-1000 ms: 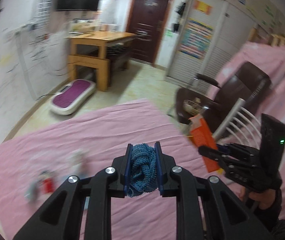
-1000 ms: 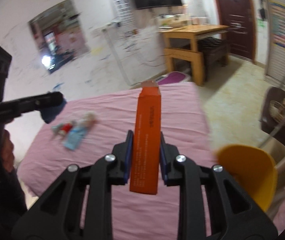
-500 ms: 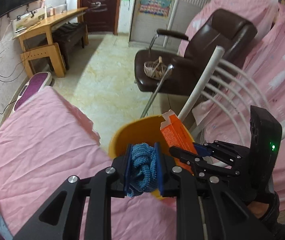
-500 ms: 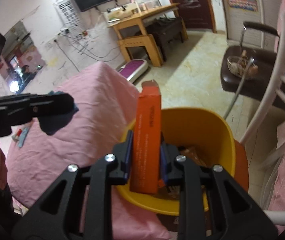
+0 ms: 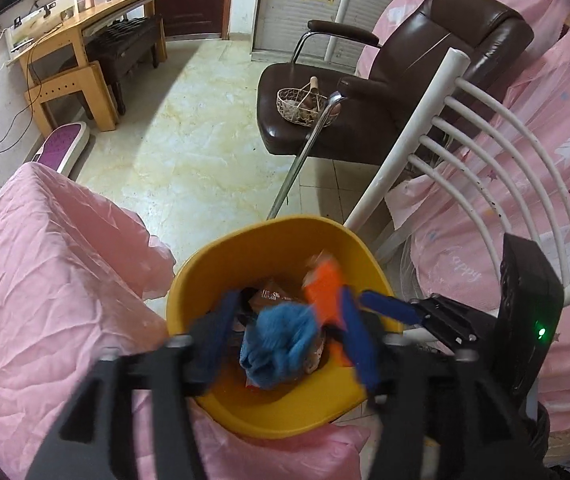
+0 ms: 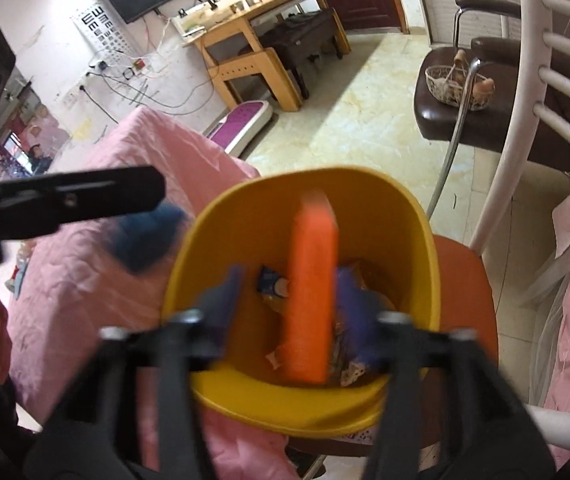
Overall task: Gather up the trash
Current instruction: 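Move both tools back over the trash pile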
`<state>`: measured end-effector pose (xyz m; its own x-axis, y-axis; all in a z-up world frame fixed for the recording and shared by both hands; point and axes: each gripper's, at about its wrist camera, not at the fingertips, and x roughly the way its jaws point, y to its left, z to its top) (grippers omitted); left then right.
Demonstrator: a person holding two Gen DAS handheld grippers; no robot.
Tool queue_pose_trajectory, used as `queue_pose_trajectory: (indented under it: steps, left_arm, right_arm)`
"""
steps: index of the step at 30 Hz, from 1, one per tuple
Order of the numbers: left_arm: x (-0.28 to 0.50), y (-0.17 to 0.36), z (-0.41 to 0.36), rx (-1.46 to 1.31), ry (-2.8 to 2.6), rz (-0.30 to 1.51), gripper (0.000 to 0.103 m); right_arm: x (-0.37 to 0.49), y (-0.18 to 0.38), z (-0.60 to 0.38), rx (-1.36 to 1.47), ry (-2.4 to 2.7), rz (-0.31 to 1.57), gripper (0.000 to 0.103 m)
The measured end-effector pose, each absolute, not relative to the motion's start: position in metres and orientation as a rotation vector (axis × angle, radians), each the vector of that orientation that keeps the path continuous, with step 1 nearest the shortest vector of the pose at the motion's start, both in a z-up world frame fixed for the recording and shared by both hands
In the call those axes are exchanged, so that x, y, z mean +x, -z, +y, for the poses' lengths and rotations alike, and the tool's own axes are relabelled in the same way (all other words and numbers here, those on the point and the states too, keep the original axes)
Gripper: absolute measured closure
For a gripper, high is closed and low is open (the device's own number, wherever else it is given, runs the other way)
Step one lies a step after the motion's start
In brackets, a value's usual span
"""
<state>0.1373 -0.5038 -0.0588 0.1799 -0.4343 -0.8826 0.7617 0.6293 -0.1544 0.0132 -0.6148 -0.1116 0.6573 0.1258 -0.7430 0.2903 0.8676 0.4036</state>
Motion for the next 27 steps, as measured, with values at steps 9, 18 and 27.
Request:
queue_pose_trajectory:
  steps: [9,18,27]
  left_arm:
    - [0.135,0.042,-0.497,0.304,0.878,1.079,0.032]
    - [0.133,0.015,-0.475,0.185,0.952,1.098,0.029]
    - [0.132,-0.007,-0.443,0.113,0.958,1.064,0.027]
  right_arm:
    - [0.012,0.111,-0.612,0.529,0.11,0.855,0.014]
    - [0.009,0.089,-0.596,0.515,0.112,0.827,0.014]
    - [0.003,0.063,-0.582,0.494,0.121,0.793,0.014]
